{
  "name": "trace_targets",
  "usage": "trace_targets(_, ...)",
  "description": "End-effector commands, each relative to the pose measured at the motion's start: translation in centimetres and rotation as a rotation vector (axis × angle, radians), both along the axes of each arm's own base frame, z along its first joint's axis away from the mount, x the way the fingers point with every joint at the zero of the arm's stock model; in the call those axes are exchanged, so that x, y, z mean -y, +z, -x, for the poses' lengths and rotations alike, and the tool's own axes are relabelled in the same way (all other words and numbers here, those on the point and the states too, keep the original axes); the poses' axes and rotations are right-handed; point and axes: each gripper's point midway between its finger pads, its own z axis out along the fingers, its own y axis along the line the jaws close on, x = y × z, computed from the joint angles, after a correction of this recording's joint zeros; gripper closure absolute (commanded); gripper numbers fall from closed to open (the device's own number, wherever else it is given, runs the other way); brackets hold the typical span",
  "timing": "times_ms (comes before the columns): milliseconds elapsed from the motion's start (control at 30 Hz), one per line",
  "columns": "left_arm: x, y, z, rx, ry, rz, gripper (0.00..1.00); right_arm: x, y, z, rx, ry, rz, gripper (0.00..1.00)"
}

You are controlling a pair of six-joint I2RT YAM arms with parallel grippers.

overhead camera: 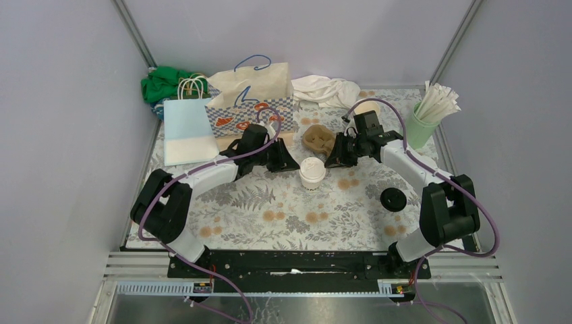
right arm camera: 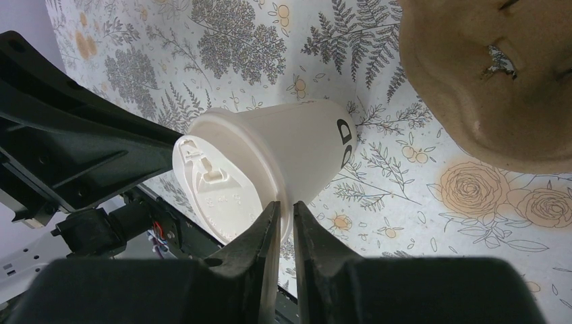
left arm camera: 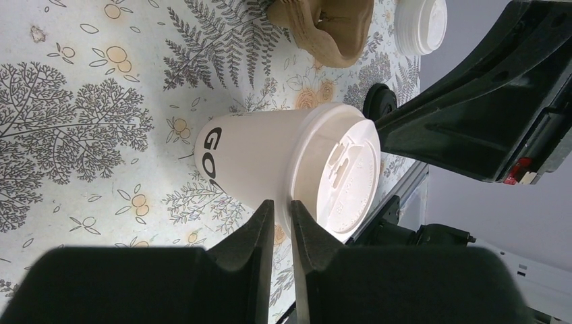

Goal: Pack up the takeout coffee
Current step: Close the cup lid on the coffee cup.

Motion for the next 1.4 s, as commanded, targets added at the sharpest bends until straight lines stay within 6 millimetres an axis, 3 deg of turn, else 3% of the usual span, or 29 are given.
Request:
trace_targets(0,0.7,1.6,-1.2,0.062,-0.016,0.029,0.82,0.2,-0.6,0.7,-0.045,0.023,0.012,0.81)
trace_targets(700,0.2,-0.3,-1.0,0.015,-0.021,-0.046,0.84,1.0,-3.2,2.1,-0.135,0.022,0.066,0.82)
trace_targets(1367,-0.7,-2.5,-0.9,-0.04,-0.005,-0.135,0.85,0.9,-2.7,1.9,-0.119,0.032,0.063,0.82)
